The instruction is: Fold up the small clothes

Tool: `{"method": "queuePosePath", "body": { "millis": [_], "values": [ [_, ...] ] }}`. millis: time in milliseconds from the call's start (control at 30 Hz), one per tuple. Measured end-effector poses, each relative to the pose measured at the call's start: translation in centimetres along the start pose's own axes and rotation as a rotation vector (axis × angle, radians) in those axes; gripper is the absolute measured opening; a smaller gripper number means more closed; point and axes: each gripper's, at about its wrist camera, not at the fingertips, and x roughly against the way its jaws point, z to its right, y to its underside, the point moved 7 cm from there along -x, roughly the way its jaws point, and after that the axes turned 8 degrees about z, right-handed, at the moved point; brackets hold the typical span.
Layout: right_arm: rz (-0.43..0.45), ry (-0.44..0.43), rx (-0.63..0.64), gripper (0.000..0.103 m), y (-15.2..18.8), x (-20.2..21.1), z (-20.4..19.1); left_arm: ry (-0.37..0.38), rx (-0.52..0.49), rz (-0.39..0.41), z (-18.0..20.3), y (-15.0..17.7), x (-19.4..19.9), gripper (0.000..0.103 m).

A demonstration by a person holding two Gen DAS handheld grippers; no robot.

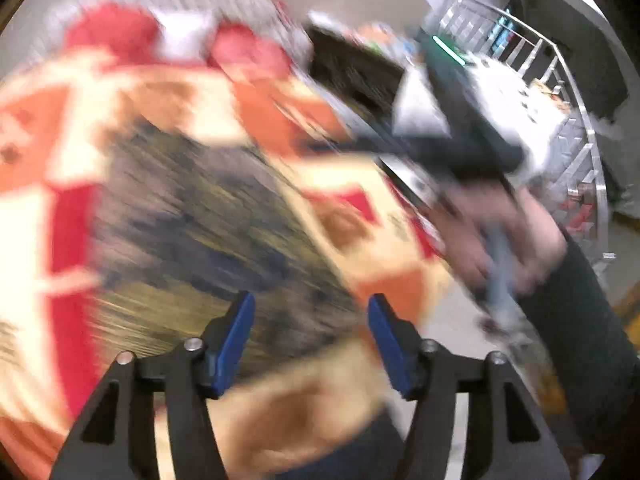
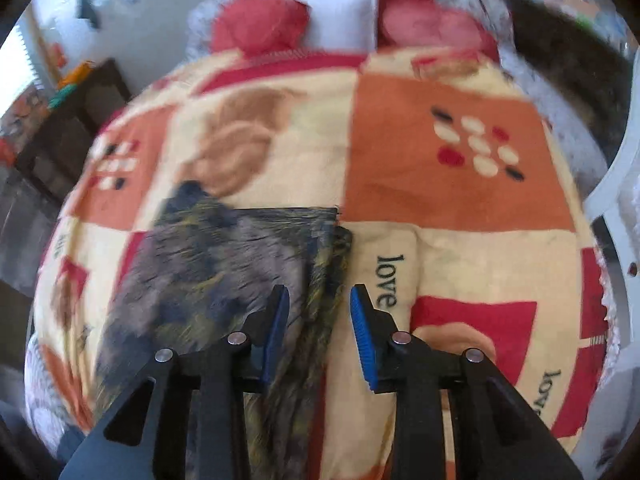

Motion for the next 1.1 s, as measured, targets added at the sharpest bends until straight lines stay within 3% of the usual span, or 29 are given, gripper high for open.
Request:
{"method": "queuePosePath", "body": {
  "millis": [33,67,100,133,167,200,267,333,433,467,500,567,633,700,767,900,967,1000,1033,1067,1100],
  "values": [
    [0.018,-0.046,0.018,0.04,0.8,0.7,-1.4,-0.06,0.001,0.016,-1.7,-0.4,0.2,0.062],
    [0.035,-0.079,0.045,0.036,2.0,1.2,-3.1,-0.101,0.011,0.006,-3.2,-0.5,-0.2,0.048],
    [0.04,-0.082,0.059,0.023,2.5,1.3,-3.4,-0.139,0.022,-0.016,-4.6,-0.2,-0.9,0.022],
    [0.045,-0.086,0.074,0.02,4.2,1.2,-4.4,-0.181,0.029,-0.057,-6.0,0.4,-2.0,0.013],
    [0.047,-0.085,0.079,0.02,5.0,0.8,-5.0,-0.201,0.036,-0.097,-7.0,1.2,-3.0,0.01],
    [0.042,-0.05,0.087,0.019,6.7,-0.4,-5.5,-0.197,0.043,-0.133,-7.6,2.4,-4.0,0.01],
    [-0.012,0.01,0.054,0.019,9.3,-2.7,-4.4,-0.185,0.033,-0.115,-7.7,2.9,-4.1,0.01],
    [0.079,-0.026,-0.07,0.016,10.5,-3.0,-3.1,-0.176,0.041,-0.12,-7.8,2.6,-3.5,0.01],
    [0.082,-0.084,-0.175,0.016,10.3,-2.0,-2.3,-0.135,0.149,-0.091,-9.3,0.6,-1.5,0.012],
    [0.08,-0.102,-0.208,0.017,9.9,-1.3,-2.0,-0.149,0.161,-0.067,-9.8,0.3,-1.5,0.025],
    [0.088,-0.11,-0.228,0.02,9.6,-0.9,-1.9,-0.171,0.165,-0.036,-10.5,-0.7,-1.2,0.047],
    [0.15,-0.091,-0.277,0.038,8.0,0.4,-0.5,-0.227,0.192,-0.01,-12.8,-2.1,-1.6,0.064],
    [0.189,-0.048,-0.316,0.07,7.2,0.3,0.7,-0.183,0.255,-0.075,-14.4,-2.4,-3.8,0.064],
    [0.199,-0.056,-0.357,0.074,6.5,-0.6,1.8,-0.108,0.311,-0.146,-15.1,-1.6,-5.7,0.064],
    [0.155,-0.126,-0.392,0.074,6.2,-2.8,2.4,-0.043,0.369,-0.202,-15.7,-0.6,-7.7,0.064],
    [0.057,-0.211,-0.454,0.074,7.5,-6.3,3.3,0.002,0.405,-0.179,-16.3,-1.4,-7.9,0.065],
    [0.052,-0.287,-0.502,0.074,7.7,-7.4,3.7,0.002,0.415,-0.171,-16.4,-1.6,-7.8,0.063],
    [0.051,-0.329,-0.524,0.073,7.7,-7.6,3.8,-0.009,0.409,-0.167,-16.3,-1.7,-7.7,0.056],
    [0.042,-0.375,-0.536,0.063,7.7,-7.6,3.6,-0.028,0.401,-0.16,-16.4,-1.8,-7.5,0.051],
    [0.032,-0.434,-0.535,0.054,7.4,-7.5,3.0,-0.043,0.395,-0.152,-16.4,-2.0,-7.6,0.04],
    [0.037,-0.445,-0.521,0.048,7.2,-7.3,2.8,-0.053,0.384,-0.144,-16.3,-2.1,-7.6,0.033]
  ]
}}
